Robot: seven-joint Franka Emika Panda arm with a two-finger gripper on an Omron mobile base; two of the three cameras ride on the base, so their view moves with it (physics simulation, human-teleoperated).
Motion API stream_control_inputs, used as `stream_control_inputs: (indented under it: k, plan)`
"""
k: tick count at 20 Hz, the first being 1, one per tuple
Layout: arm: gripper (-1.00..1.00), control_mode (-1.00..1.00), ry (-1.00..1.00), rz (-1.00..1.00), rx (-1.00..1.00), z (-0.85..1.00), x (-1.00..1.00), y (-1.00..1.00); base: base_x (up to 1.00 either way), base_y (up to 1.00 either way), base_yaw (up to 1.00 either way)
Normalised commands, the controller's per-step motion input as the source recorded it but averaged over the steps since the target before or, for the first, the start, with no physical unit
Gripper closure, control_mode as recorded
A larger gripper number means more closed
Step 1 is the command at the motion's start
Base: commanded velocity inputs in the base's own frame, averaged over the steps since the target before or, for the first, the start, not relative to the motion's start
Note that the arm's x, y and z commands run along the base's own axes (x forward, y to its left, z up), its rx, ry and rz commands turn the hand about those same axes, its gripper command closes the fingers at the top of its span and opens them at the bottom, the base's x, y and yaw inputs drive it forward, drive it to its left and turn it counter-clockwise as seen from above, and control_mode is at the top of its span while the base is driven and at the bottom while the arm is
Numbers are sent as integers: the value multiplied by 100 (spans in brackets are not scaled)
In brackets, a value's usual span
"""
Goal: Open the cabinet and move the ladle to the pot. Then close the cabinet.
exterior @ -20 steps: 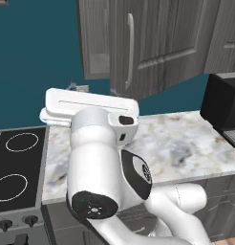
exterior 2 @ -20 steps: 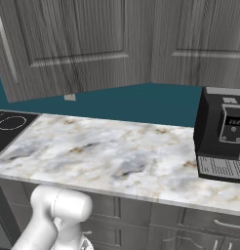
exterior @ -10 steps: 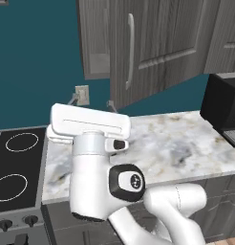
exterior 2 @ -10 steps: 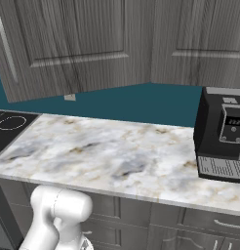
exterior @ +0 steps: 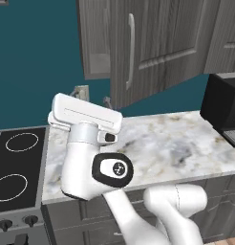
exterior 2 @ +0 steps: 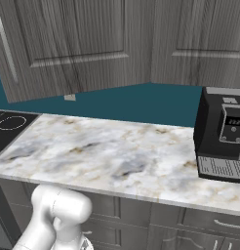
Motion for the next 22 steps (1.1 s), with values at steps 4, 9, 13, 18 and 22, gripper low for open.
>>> stream_control_inputs:
  k: [4, 9, 13, 18, 22]
  plan:
    - [-100, -100, 0, -5, 5, -12, 67, 0, 0, 0, 0]
    - [-100, -100, 0, -6, 3, -17, 54, 9, 0, 0, 0]
    - [-100, -100, 0, -2, 0, -18, 46, 26, 0, 0, 0]
    - [-100, -100, -13, -25, 0, -12, 16, 8, 0, 0, 0]
    - [-100, -100, -8, -33, 0, -5, 35, 37, 0, 0, 0]
